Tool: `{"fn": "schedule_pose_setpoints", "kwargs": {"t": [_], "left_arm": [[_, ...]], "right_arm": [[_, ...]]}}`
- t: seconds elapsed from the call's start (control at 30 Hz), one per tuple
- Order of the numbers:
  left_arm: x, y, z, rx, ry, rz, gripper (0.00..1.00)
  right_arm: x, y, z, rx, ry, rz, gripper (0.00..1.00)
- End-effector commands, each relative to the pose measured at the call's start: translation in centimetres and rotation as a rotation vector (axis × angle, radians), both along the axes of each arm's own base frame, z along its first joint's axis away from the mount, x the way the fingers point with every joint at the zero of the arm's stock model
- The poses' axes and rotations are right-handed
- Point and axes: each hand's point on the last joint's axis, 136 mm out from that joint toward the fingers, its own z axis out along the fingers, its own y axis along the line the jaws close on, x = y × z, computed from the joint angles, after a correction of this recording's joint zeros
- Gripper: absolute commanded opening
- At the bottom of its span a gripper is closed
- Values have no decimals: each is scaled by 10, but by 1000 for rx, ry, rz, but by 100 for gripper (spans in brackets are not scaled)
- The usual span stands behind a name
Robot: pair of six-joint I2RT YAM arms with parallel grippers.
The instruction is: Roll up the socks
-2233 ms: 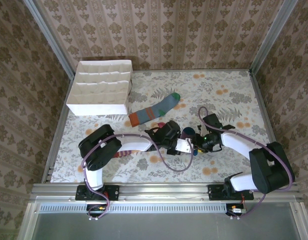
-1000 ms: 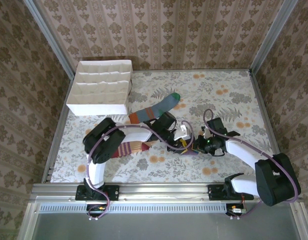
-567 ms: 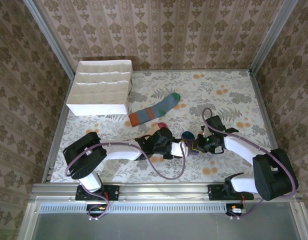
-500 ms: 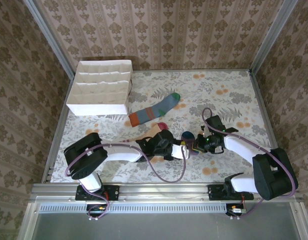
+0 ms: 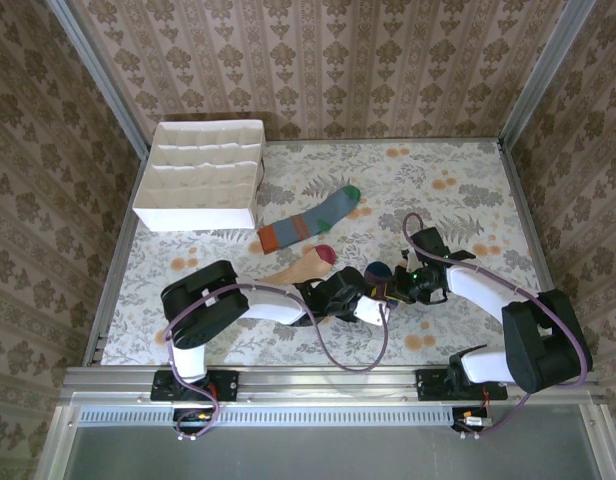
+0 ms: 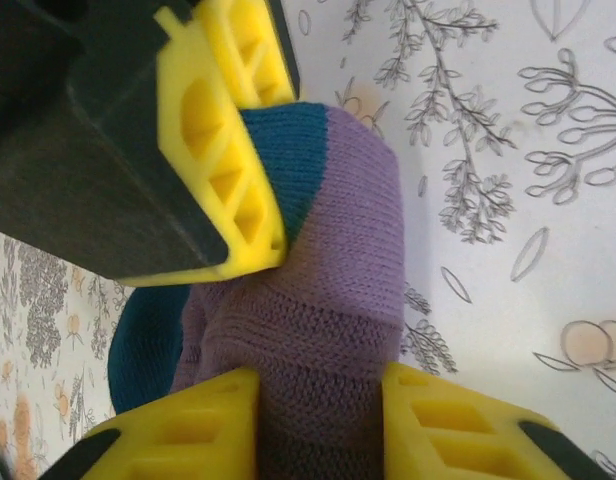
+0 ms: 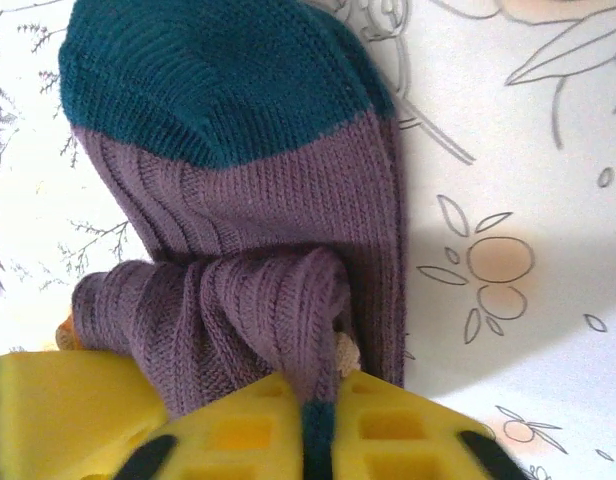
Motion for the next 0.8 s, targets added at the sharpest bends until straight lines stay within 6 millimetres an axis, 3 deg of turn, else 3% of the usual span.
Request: {"fn": "schedule_pose_setpoints", "kwargs": {"t": [0.0, 0.1, 0.3, 0.53, 0.77], "left_arm": [[-17, 19, -33, 151, 220, 1, 1], [-24, 20, -23, 119, 464, 14, 0], [-25, 18, -14, 116, 821, 107, 0], [-14, 16, -7, 76, 1110, 229, 0], [-8, 14, -15, 77, 1171, 279, 0]], "right_arm": [[-9, -5, -2, -28, 10, 15, 26], [-2, -5, 14, -8, -62, -2, 40], [4, -4, 42, 15, -174, 7, 48], [0, -9, 33, 2, -176, -20, 51], [4, -3, 16, 8, -143, -16, 52]]}}
